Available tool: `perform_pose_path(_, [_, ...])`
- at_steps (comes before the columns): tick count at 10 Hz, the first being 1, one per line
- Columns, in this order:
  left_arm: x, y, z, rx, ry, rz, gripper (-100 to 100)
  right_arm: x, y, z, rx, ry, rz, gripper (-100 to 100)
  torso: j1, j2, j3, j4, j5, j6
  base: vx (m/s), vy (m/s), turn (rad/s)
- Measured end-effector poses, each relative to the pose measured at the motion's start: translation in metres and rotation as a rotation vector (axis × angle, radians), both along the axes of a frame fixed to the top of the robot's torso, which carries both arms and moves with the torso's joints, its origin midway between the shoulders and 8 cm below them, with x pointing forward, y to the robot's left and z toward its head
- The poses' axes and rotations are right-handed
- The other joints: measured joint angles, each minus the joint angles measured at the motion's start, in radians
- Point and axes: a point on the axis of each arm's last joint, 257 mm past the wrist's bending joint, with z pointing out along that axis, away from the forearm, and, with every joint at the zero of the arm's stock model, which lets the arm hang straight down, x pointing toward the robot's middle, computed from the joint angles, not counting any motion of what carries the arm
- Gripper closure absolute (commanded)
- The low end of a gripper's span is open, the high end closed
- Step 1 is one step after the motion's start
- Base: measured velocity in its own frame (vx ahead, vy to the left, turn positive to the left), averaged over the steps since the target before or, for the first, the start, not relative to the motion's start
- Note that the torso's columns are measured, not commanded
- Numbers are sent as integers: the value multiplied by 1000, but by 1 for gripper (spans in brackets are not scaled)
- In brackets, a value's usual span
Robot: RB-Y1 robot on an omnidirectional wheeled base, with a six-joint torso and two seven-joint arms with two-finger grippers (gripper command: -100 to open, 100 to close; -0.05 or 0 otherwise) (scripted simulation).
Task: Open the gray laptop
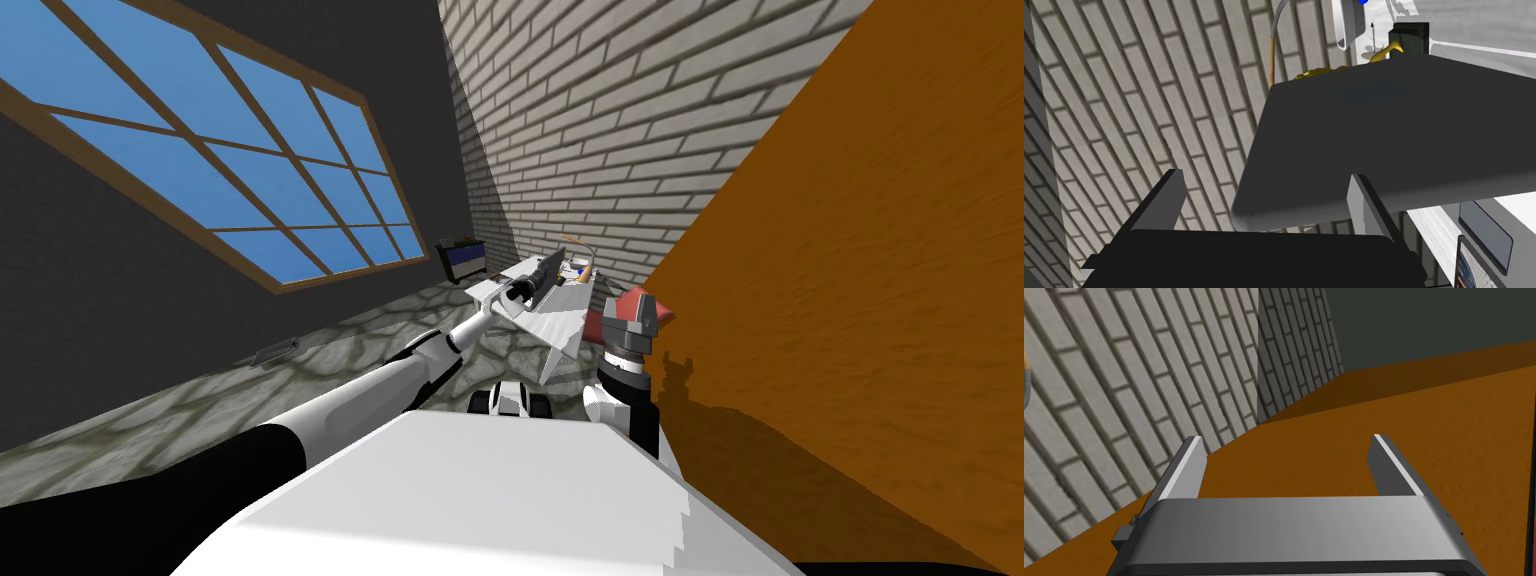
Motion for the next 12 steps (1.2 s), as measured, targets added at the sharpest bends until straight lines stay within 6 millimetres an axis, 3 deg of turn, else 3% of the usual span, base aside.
perform_pose_path(6, [18,-16,1,157,-7,27,-100,0,0,0,0,0,0,0,0,0,0,0,0,0,5,6,40])
perform_pose_path(12, [42,-15,12,313,-36,93,-100,0,0,0,0,0,0,0,0,0,0,0,0,0,4,4,28])
